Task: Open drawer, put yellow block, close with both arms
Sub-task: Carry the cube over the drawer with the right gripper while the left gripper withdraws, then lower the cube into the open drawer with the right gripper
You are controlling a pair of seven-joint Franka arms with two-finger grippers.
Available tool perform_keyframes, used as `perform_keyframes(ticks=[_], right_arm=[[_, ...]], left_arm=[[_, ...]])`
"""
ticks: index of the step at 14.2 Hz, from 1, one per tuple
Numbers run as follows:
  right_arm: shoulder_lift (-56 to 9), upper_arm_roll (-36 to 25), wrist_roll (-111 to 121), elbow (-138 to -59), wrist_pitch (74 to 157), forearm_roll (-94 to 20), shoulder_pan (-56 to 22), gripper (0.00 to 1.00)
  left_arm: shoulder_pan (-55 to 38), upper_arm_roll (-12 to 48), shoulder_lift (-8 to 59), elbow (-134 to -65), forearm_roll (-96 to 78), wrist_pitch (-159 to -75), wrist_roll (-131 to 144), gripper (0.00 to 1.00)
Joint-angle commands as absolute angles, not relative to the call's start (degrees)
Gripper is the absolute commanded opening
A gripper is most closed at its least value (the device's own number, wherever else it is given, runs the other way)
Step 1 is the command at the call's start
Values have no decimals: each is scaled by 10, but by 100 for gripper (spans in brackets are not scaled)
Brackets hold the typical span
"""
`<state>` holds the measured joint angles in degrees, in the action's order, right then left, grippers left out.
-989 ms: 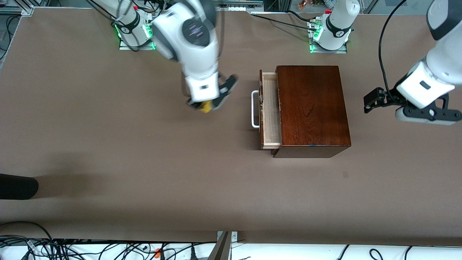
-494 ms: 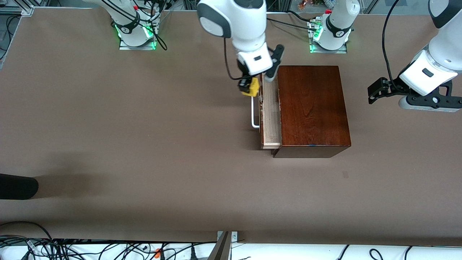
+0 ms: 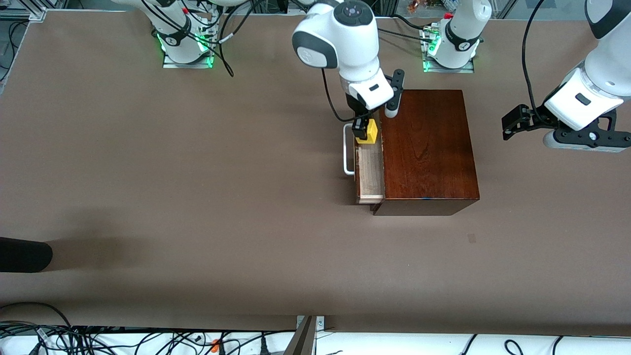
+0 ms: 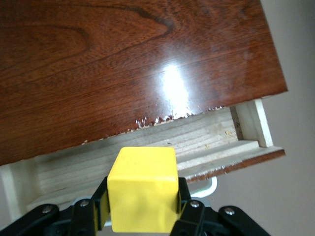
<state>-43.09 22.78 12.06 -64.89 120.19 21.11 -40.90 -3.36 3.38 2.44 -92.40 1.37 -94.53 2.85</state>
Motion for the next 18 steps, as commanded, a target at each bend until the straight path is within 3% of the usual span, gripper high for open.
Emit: perform_keyframes(ticks=[1,18], right_arm=[[-446,224,132,-621,1210,224,-419,13],[-489,203,164,-622,1210,229,-452,11]], left_arm=[[-27,41,19,-918,24,-934,15,100],[-33,45,18,-911,25,-925,15,100]])
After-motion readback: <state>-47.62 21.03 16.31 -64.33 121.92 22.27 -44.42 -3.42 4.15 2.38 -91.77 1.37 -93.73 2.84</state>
